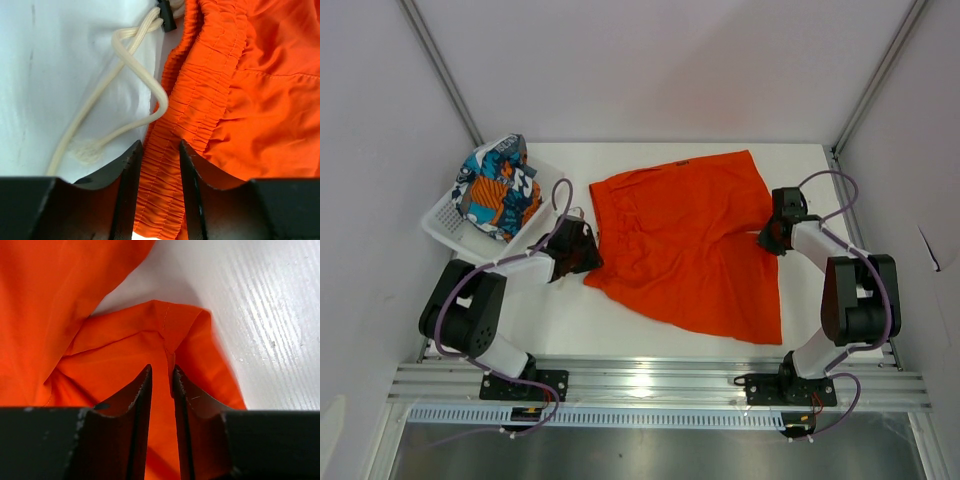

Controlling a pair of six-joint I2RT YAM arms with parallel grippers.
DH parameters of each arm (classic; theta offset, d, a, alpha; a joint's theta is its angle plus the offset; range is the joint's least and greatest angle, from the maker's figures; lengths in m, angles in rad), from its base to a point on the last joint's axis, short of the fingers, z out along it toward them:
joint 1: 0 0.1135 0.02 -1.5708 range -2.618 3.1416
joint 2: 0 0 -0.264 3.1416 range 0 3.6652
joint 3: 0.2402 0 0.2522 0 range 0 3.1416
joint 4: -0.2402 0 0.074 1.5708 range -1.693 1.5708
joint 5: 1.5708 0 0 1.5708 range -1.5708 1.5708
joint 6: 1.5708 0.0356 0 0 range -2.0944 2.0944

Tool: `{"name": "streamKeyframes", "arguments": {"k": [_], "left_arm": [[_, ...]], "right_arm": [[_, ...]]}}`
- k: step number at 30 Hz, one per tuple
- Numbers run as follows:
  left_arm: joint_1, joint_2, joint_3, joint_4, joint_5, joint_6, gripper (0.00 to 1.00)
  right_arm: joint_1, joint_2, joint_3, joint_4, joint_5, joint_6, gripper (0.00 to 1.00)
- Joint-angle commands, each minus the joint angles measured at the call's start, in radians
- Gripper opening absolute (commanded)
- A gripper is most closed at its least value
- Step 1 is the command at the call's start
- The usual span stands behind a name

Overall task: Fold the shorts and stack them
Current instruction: Flatten the shorts out

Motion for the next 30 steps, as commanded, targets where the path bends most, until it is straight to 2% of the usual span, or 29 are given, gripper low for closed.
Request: {"name": "streamKeyframes", "arguments": {"k": [1, 4, 5, 7, 8, 9, 10, 17, 30], "left_arm": [[-0.013, 0.068, -0.034, -0.101, 0.028, 0.006, 0.39], [-0.012, 0.063, -0.04, -0.099, 0.028, 0.008, 0.39], [-0.013, 0.063, -0.039, -0.097, 0.028, 0.011, 0.39], [-0.013, 0.062, -0.04, -0.094, 0.028, 0.009, 0.27], [-0.013, 0.06, -0.043, -0.093, 0.03, 0.009, 0.16], [-0.013, 0.06, -0.045, -0.091, 0.028, 0.011, 0.1], [-0.013, 0.06, -0.045, -0.093, 0.03, 0.012, 0.0], [-0.013, 0.054, -0.049, -0.09, 0.031, 0.011, 0.0], [-0.013, 0.052, -0.051, -0.087, 0.031, 0.018, 0.0]], "right_arm": [[-0.015, 0.015, 0.041, -0.013, 0.014, -0.015, 0.26], [-0.026, 0.019, 0.038, -0.005, 0.014, -0.017, 0.26], [-0.03, 0.021, 0.032, -0.005, 0.011, -0.017, 0.22], [-0.04, 0.023, 0.029, 0.002, 0.012, -0.014, 0.13], [-0.044, 0.026, 0.029, 0.004, 0.017, -0.012, 0.08], [-0.05, 0.029, 0.029, 0.009, 0.017, -0.012, 0.06], [-0.053, 0.036, 0.032, 0.01, 0.015, -0.008, 0.0], [-0.106, 0.082, 0.069, 0.019, 0.024, 0.005, 0.0], [-0.184, 0.269, 0.276, -0.05, 0.034, 0.005, 0.02]]}}
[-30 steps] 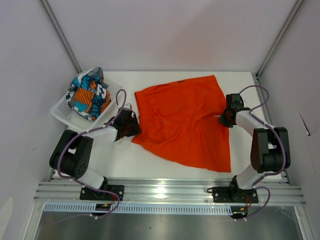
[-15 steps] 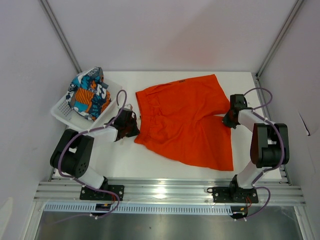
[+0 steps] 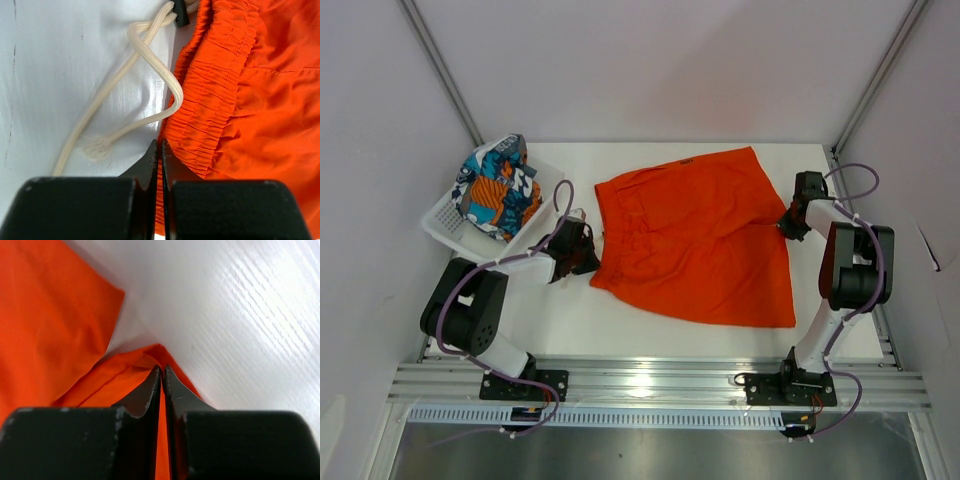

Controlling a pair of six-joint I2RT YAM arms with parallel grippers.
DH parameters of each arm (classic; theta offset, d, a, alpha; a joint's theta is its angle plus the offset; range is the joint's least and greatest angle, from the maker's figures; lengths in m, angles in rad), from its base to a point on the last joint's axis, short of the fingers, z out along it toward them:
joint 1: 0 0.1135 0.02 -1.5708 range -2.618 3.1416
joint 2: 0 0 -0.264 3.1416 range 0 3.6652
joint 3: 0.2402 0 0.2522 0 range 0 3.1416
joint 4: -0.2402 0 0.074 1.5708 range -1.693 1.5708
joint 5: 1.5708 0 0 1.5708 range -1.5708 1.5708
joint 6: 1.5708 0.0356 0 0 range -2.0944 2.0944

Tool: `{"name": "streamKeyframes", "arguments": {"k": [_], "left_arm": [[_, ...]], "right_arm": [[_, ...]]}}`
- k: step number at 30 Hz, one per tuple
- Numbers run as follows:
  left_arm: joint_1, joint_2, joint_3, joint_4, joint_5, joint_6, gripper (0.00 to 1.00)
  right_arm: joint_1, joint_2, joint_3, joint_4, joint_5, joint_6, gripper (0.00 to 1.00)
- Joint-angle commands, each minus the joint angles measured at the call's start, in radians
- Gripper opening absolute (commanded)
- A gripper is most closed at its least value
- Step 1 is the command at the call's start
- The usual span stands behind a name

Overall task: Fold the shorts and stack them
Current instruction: Flatten the shorts out

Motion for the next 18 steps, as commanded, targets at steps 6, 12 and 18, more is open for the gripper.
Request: {"name": "streamKeyframes", "arguments": {"k": [6, 12, 18], "left_arm": [[-0.013, 0.033, -0.045, -0.113, 0.003, 0.021, 0.0], [-0.014, -0.081, -0.074, -0.136, -0.057, 0.005, 0.37], [-0.014, -0.335, -0.114, -0.2, -0.086, -0.022, 0.96]], "right_arm": [[-0.027, 0.079, 0.097, -0.043, 0.003, 0.0, 0.34], [-0.032, -0.005, 0.062, -0.063, 0.034, 0.019, 0.75], [-0.033, -0.144, -0.037, -0.081, 0.003, 0.028, 0.86]]}}
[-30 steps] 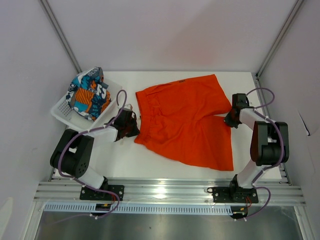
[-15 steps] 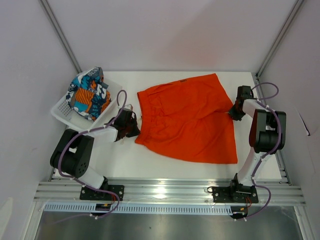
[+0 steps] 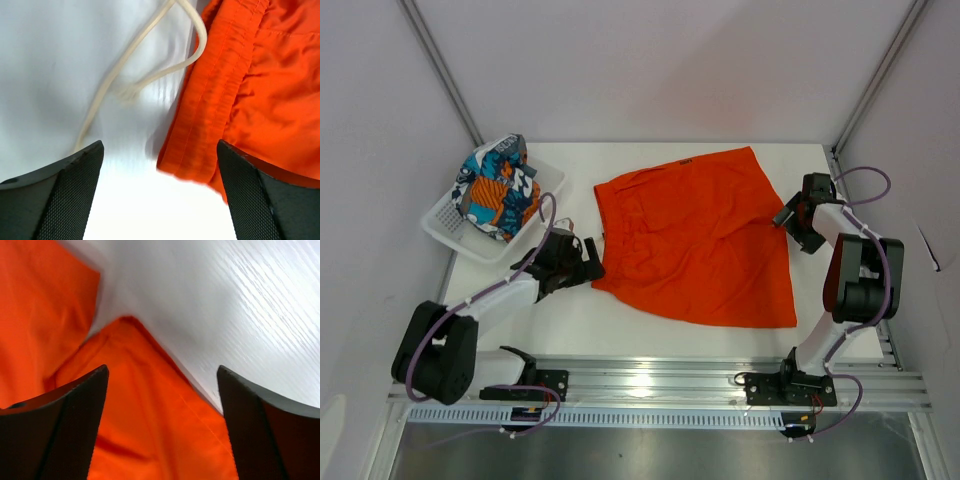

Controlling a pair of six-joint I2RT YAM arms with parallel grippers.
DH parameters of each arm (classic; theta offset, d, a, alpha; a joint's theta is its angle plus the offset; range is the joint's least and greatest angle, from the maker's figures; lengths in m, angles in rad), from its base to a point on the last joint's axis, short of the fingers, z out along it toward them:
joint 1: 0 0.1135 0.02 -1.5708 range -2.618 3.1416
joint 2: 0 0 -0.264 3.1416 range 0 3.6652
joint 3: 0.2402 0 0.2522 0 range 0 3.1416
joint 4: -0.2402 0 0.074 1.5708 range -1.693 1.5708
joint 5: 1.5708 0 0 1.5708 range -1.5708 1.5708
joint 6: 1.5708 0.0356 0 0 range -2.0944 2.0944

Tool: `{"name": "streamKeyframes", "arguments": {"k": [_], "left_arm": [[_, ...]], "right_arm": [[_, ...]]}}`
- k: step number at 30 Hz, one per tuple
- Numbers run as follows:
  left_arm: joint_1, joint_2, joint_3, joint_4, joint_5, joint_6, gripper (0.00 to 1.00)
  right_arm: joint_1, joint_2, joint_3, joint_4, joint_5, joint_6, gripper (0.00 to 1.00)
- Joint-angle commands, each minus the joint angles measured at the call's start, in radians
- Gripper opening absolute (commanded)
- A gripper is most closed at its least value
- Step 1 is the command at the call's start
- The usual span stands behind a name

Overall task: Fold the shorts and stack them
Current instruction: Flatten the shorts out

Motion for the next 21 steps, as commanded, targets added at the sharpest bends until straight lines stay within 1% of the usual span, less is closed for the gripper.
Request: {"name": "streamKeyframes", "arguments": {"k": [1, 2, 3, 4, 6, 8, 10, 12, 13, 14, 15, 17, 18, 20, 21], "left_arm": [[-0.004, -0.123, -0.014, -0.096, -0.039, -0.016, 0.99], [-0.004, -0.169, -0.017, -0.104, -0.034, -0.022, 0.99], [-0.004, -0.191, -0.023, -0.112, -0.028, -0.03, 0.99], [-0.005, -0.209, -0.029, -0.122, -0.009, -0.036, 0.99], [-0.007, -0.258, -0.048, -0.133, 0.008, -0.06, 0.99], [-0.007, -0.289, -0.066, -0.138, 0.039, -0.08, 0.99], [-0.005, -0.324, -0.095, -0.152, 0.03, -0.129, 0.99], [-0.007, -0.346, -0.121, -0.133, 0.048, -0.16, 0.99], [-0.007, -0.357, -0.141, -0.094, 0.088, -0.166, 0.99], [-0.007, -0.357, -0.155, -0.081, 0.091, -0.175, 0.99], [-0.007, -0.358, -0.158, -0.073, 0.094, -0.189, 0.99], [-0.007, -0.351, -0.172, -0.058, 0.094, -0.2, 0.99], [-0.007, -0.351, -0.175, -0.052, 0.099, -0.202, 0.99], [-0.007, -0.345, -0.184, -0.026, 0.111, -0.202, 0.99], [-0.007, -0.343, -0.189, -0.017, 0.133, -0.218, 0.99]], "right_arm": [[-0.005, -0.158, -0.068, -0.035, 0.001, 0.011, 0.91], [-0.005, -0.186, -0.088, -0.039, -0.004, 0.015, 0.98], [-0.007, -0.213, -0.105, -0.05, -0.007, 0.02, 1.0], [-0.007, -0.268, -0.137, -0.074, -0.004, 0.036, 0.99], [-0.007, -0.321, -0.172, -0.095, -0.015, 0.05, 1.0], [-0.007, -0.394, -0.229, -0.137, -0.03, 0.098, 0.99], [-0.005, -0.471, -0.269, -0.173, -0.048, 0.127, 1.0], [-0.005, -0.528, -0.332, -0.194, -0.079, 0.164, 0.99], [-0.002, -0.558, -0.356, -0.208, -0.087, 0.181, 0.99], [-0.002, -0.63, -0.382, -0.208, -0.099, 0.207, 0.99], [-0.002, -0.664, -0.428, -0.214, -0.108, 0.216, 0.99], [-0.002, -0.736, -0.467, -0.239, -0.107, 0.25, 0.99], [-0.002, -0.803, -0.505, -0.243, -0.111, 0.283, 0.99], [-0.001, -0.862, -0.546, -0.259, -0.134, 0.331, 0.98], [0.001, -0.908, -0.566, -0.271, -0.136, 0.389, 0.97]]}}
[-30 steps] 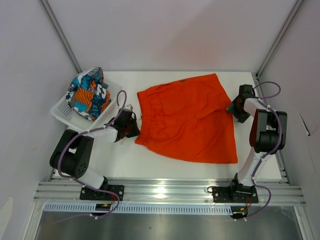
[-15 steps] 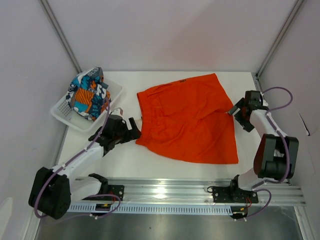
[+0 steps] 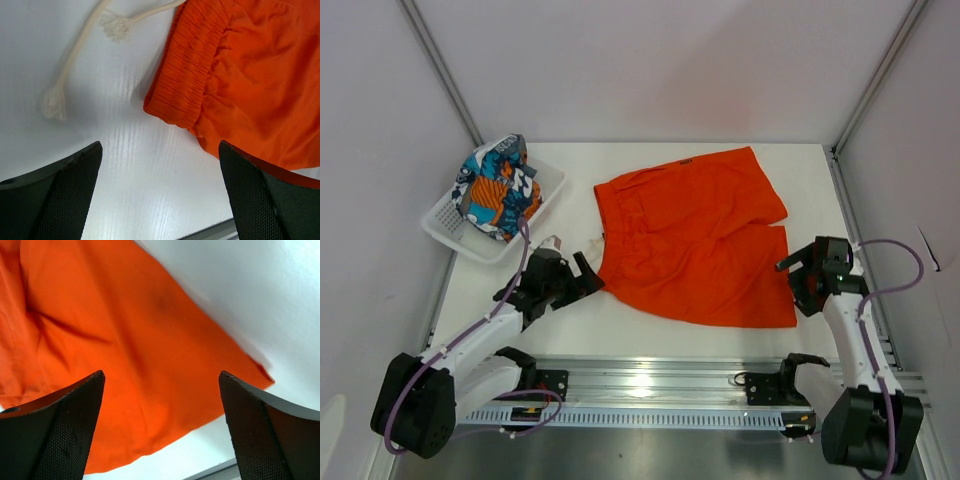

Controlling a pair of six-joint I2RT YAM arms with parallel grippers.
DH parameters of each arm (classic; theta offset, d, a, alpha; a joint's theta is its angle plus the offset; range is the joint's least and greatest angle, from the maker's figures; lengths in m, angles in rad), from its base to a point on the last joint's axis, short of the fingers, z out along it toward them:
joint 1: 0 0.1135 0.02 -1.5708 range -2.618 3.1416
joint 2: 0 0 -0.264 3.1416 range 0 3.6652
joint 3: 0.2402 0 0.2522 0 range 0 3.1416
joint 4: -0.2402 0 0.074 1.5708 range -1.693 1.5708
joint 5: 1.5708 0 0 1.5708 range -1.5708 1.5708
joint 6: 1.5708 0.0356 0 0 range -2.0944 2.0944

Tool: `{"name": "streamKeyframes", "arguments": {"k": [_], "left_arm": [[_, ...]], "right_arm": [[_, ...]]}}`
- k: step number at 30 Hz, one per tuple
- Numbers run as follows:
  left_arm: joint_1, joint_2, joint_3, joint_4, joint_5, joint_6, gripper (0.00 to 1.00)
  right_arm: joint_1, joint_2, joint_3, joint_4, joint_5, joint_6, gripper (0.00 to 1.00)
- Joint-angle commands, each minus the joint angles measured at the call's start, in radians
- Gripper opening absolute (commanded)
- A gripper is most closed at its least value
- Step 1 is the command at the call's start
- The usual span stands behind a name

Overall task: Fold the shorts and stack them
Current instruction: Flatten the shorts out

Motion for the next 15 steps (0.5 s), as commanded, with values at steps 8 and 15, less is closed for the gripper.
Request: {"name": "streamKeyframes", "arguments": {"k": [8, 15], "left_arm": [[-0.006, -0.001, -0.068, 0.163, 0.071, -0.144, 0.99], [-0.006, -0.033, -0.08, 0.146, 0.036, -0.189, 0.99]], "right_arm": [[0.05, -0.123, -0.108, -0.159, 0.008, 0.278, 0.95], [0.061, -0.188, -0.143, -0.224, 0.036, 0.343, 0.88]]}}
